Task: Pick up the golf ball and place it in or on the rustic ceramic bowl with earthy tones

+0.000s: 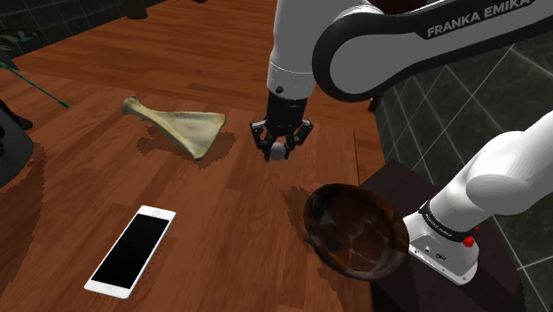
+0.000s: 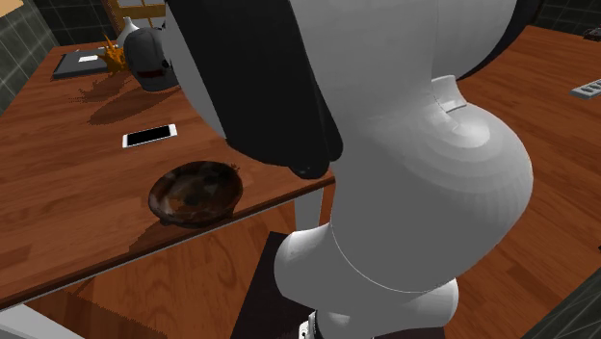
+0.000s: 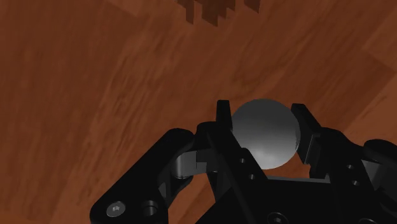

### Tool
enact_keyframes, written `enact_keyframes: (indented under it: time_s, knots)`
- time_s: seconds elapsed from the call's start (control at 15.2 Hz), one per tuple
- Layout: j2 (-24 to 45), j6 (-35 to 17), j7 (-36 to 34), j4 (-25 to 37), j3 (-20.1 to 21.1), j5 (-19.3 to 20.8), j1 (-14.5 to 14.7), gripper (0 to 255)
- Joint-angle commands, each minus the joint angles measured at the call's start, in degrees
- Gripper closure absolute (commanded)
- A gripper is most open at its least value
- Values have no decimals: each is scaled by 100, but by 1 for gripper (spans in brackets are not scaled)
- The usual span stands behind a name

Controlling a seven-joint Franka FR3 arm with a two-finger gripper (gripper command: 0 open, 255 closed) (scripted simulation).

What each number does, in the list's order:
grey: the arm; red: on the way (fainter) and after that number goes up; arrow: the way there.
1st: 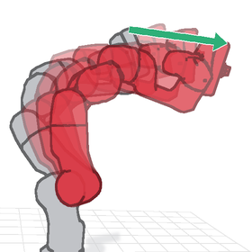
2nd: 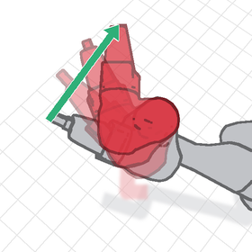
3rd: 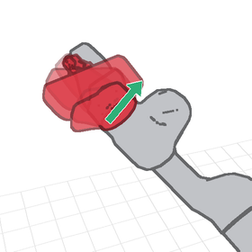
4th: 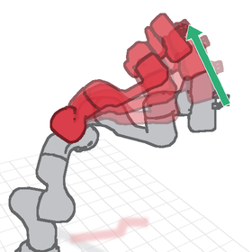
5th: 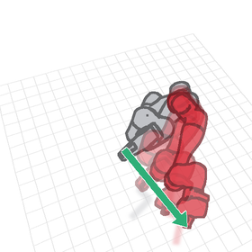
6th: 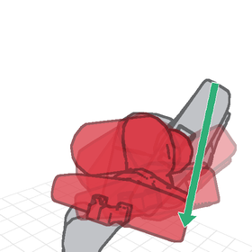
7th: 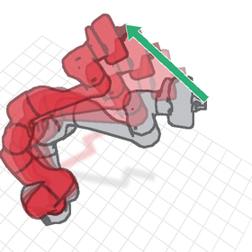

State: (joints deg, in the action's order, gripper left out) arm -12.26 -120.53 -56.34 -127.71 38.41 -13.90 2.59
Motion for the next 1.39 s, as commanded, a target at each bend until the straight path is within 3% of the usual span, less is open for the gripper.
enact_keyframes:
  time_s: [0.0,1.32]
  knots:
    - [-85,174,13,96,-34,-32,7,255]
    - [-350,1734,-43,1417,-271,-15,-40,255]
